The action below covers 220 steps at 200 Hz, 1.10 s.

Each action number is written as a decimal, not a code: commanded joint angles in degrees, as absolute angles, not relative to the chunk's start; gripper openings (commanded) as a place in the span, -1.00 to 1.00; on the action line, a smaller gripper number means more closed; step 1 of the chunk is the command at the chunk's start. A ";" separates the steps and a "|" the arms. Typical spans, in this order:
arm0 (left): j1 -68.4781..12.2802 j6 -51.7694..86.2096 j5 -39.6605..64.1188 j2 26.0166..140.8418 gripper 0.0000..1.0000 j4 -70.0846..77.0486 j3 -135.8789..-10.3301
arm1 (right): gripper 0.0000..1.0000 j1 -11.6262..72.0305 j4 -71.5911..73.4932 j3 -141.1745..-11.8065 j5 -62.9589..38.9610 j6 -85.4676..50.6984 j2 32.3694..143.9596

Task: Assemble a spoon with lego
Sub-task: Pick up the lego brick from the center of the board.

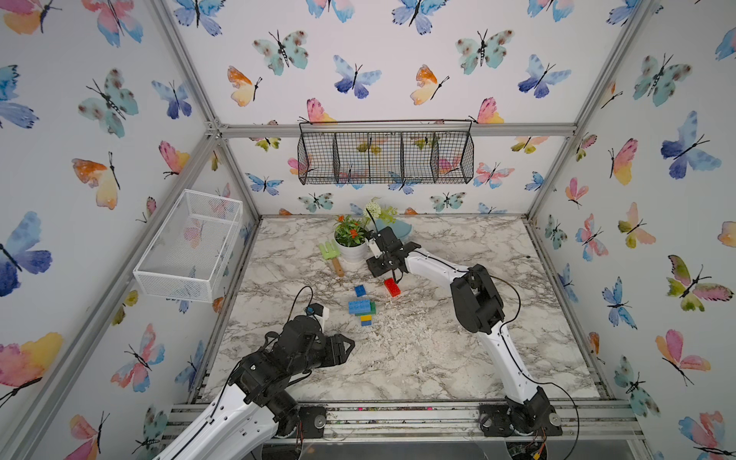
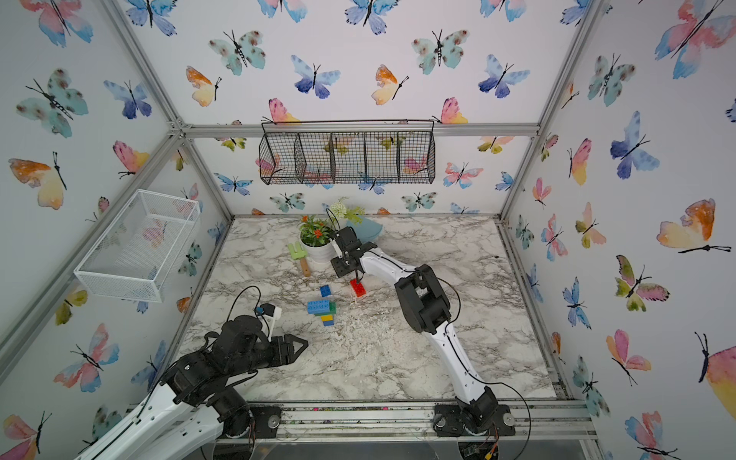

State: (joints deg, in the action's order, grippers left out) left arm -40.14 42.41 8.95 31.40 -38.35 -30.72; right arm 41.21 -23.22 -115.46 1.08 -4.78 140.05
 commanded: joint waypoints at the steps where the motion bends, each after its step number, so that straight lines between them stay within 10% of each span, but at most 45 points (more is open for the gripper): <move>1: -40.34 41.48 9.76 31.29 0.30 -37.71 -30.58 | 0.18 41.04 -21.19 -113.66 1.40 -1.51 140.85; 220: -40.34 42.28 11.29 31.41 0.29 -36.80 -31.77 | -0.61 41.04 -13.54 -93.37 2.00 -0.79 126.37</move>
